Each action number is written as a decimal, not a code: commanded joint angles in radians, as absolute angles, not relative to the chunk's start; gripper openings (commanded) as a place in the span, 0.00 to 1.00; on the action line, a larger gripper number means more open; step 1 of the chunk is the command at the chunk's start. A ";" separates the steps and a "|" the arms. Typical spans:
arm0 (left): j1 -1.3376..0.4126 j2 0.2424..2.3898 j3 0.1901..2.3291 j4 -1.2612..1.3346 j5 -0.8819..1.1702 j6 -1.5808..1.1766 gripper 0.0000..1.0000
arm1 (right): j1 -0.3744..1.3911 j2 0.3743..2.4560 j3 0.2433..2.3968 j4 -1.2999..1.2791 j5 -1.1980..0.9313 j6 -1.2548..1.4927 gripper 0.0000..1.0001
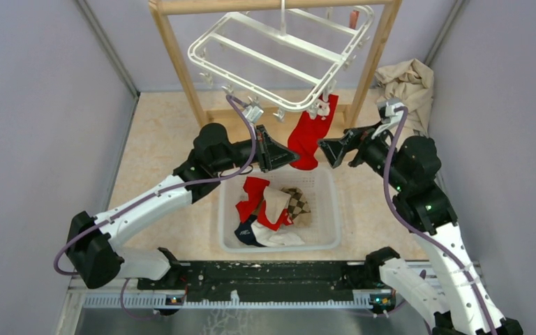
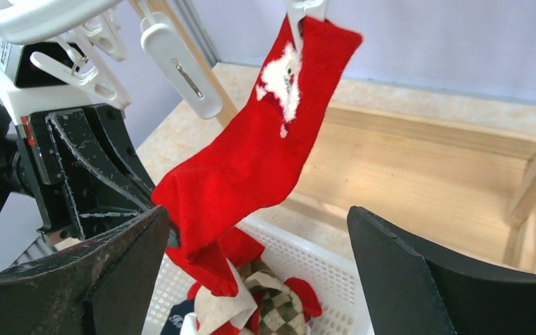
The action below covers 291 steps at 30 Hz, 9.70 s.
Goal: Remove the socks clipped to the hanger
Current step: Remove the sock from the hanger, then place the sock in the bin, then reset both arms
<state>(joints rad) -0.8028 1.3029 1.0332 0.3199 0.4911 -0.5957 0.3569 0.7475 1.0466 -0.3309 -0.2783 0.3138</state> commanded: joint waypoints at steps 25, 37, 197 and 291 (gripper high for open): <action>-0.807 1.249 1.020 0.330 0.493 -0.578 0.04 | 0.348 0.840 1.081 0.098 -0.139 0.159 0.86; -0.807 1.246 1.020 0.325 0.493 -0.575 0.05 | 0.348 0.920 1.111 0.192 -0.204 0.169 0.75; -0.861 1.227 0.968 0.402 0.527 -0.694 0.05 | 0.348 0.717 0.797 0.065 -0.017 0.375 0.80; -0.730 1.113 0.994 -0.084 0.086 -0.388 0.99 | 0.348 0.868 0.838 0.065 -0.259 0.253 0.98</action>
<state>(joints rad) -0.8040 1.1881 0.9482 -0.0109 0.1070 -0.4393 0.3569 0.8680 0.7441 0.0360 -0.2562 0.3111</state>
